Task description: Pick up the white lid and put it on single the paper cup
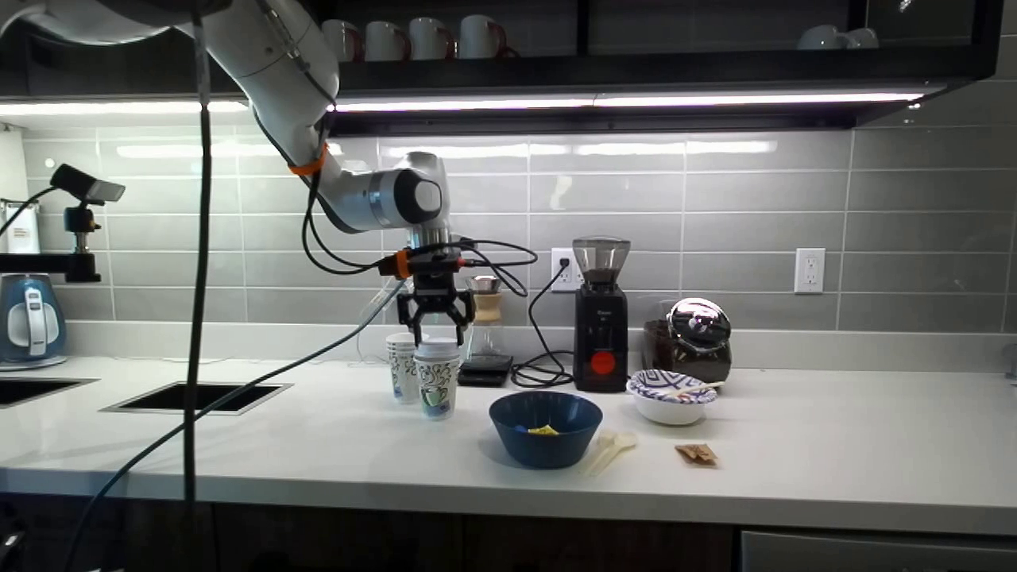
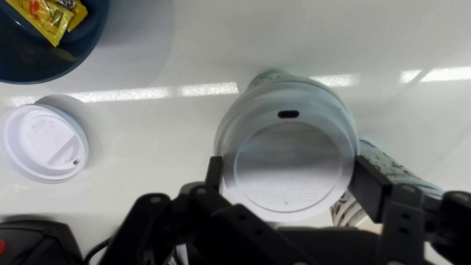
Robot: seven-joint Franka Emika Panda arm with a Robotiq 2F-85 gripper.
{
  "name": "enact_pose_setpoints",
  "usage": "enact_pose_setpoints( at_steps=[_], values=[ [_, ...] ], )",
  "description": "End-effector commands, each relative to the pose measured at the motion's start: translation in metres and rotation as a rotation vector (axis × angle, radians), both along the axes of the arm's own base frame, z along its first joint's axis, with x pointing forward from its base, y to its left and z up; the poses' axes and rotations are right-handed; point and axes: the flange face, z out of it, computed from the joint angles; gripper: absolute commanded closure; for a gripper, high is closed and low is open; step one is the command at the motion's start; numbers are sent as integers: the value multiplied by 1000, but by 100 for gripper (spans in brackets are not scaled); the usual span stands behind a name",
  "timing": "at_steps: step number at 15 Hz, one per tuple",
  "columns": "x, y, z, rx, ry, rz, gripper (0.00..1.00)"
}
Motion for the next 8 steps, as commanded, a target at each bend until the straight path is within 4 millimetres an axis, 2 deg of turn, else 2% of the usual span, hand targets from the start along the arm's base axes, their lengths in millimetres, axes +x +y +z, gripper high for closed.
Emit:
enact_pose_setpoints(
  at_steps=[1, 8],
  values=[
    [-4, -2, 3, -21, 5, 6, 11],
    [-7, -3, -1, -20, 10, 7, 10]
  ],
)
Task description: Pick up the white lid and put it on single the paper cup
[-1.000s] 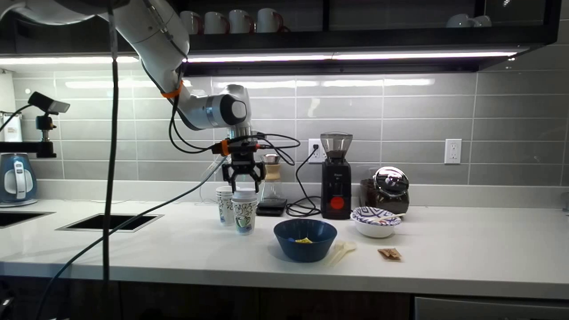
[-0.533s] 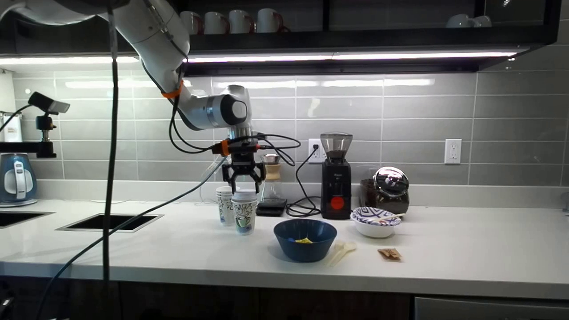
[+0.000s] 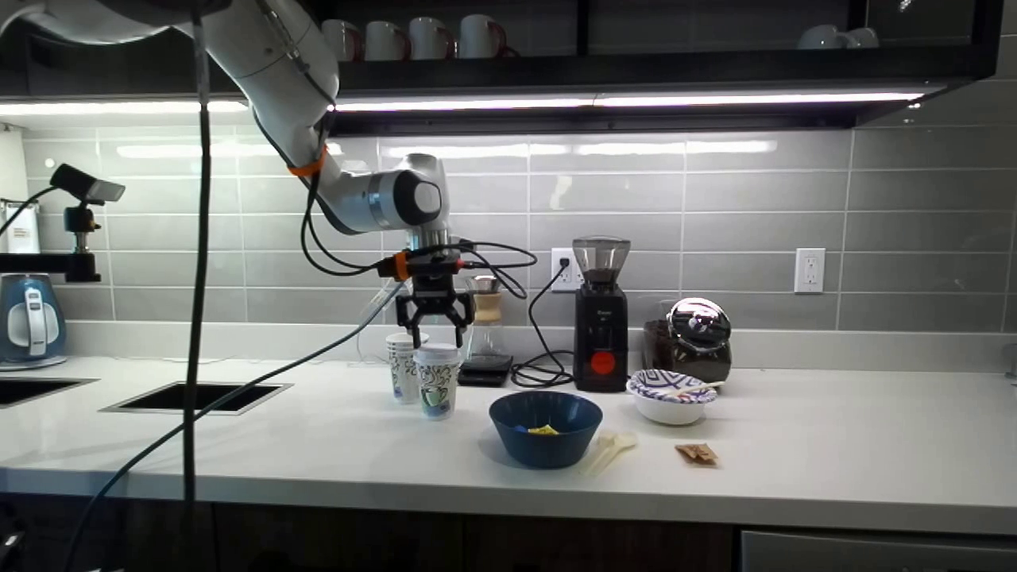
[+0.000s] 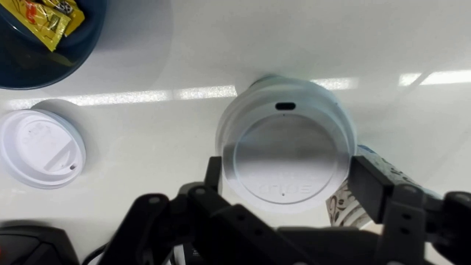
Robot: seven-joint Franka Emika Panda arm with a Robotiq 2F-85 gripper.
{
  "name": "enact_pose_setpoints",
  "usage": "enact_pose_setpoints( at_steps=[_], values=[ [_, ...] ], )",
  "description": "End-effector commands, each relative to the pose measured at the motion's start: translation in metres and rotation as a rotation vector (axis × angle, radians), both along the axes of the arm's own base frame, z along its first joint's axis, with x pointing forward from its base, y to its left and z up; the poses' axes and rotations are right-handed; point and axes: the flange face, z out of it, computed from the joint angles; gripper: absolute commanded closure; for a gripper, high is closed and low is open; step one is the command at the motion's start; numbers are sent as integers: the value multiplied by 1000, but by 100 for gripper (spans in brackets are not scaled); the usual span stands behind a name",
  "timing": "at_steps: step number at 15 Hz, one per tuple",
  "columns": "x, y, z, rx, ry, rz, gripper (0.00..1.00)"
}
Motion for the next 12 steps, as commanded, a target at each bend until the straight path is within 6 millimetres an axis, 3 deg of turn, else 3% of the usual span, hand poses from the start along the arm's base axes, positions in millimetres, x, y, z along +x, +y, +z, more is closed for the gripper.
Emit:
enact_pose_setpoints(
  at_steps=[1, 4, 12],
  values=[
    [-5, -2, 2, -16, 4, 7, 10],
    [-4, -2, 0, -17, -3, 6, 1],
    [-1, -6, -4, -10, 6, 0, 0]
  ],
)
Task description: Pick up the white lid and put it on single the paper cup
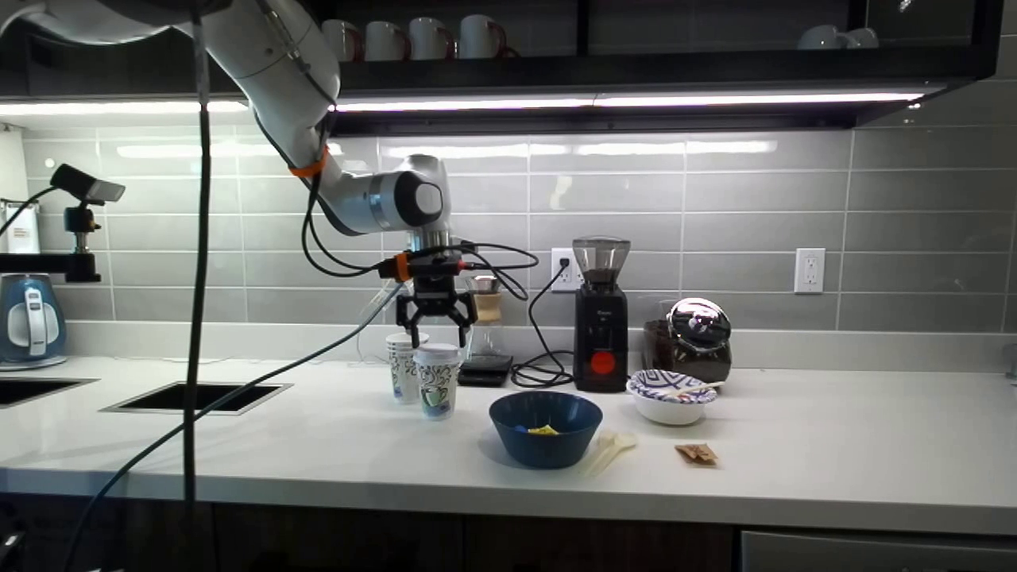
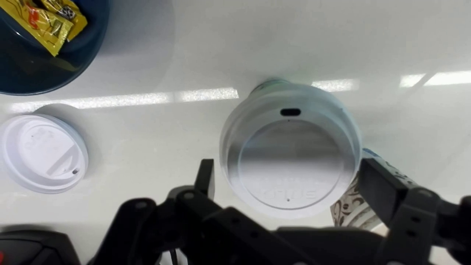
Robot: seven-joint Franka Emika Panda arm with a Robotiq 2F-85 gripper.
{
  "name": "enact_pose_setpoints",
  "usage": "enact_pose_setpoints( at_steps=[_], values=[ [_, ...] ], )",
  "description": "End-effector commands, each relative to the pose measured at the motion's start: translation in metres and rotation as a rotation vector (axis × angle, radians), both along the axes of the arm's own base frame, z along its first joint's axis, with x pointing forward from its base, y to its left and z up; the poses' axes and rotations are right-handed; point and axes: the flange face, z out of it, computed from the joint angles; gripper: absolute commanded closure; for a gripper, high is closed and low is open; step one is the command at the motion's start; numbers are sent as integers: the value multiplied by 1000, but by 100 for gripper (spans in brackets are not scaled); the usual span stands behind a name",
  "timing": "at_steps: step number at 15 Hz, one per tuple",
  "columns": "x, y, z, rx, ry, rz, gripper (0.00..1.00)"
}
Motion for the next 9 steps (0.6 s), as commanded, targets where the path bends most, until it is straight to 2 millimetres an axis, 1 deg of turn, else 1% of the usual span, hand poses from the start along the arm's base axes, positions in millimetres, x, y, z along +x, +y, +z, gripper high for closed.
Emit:
enact_pose_setpoints(
  at_steps=[1, 9],
  values=[
    [-2, -2, -2, -6, 5, 8, 0],
    [-1, -1, -4, 6, 19, 11, 0]
  ],
)
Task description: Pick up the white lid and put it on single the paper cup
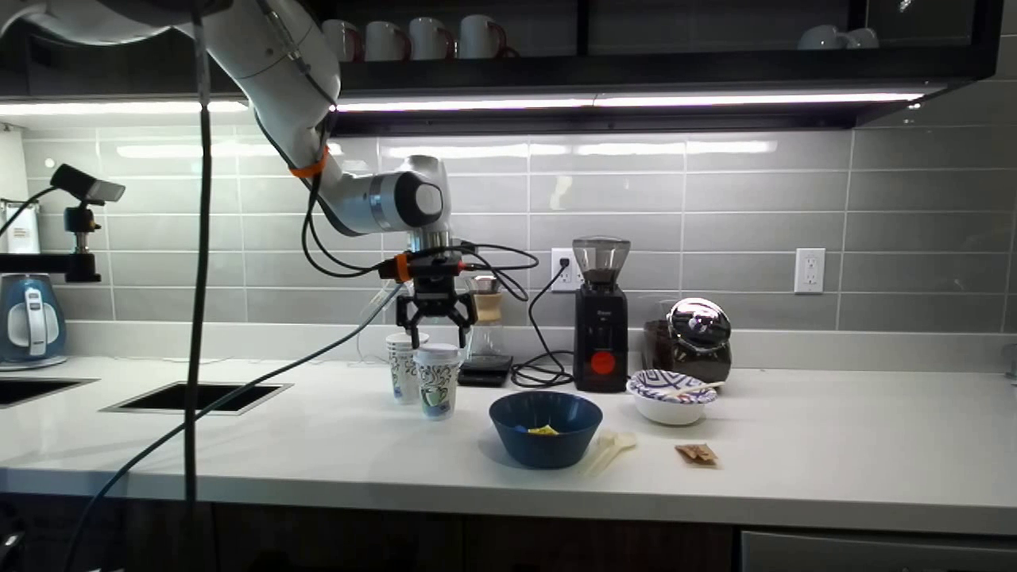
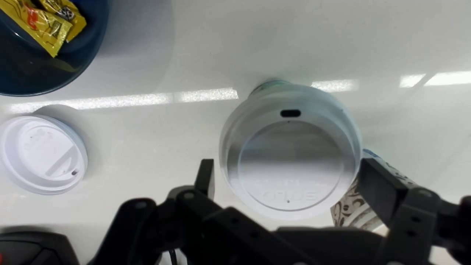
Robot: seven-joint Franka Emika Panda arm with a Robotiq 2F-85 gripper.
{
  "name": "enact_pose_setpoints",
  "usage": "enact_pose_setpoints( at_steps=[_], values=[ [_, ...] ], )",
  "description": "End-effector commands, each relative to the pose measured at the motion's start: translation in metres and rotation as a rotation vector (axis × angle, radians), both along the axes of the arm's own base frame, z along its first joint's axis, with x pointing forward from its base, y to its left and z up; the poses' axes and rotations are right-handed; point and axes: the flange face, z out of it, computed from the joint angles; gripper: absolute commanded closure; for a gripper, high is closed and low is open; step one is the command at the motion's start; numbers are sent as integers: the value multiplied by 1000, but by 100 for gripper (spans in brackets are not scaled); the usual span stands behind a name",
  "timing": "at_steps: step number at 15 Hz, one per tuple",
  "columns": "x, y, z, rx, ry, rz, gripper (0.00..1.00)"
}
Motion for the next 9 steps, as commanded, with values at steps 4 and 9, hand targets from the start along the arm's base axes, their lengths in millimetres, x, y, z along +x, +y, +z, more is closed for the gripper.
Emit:
enact_pose_setpoints(
  at_steps=[4, 9],
  values=[
    [0, 0, -5, 10, 23, 15, 0],
    [1, 0, -10, 9, 31, 22, 0]
  ],
)
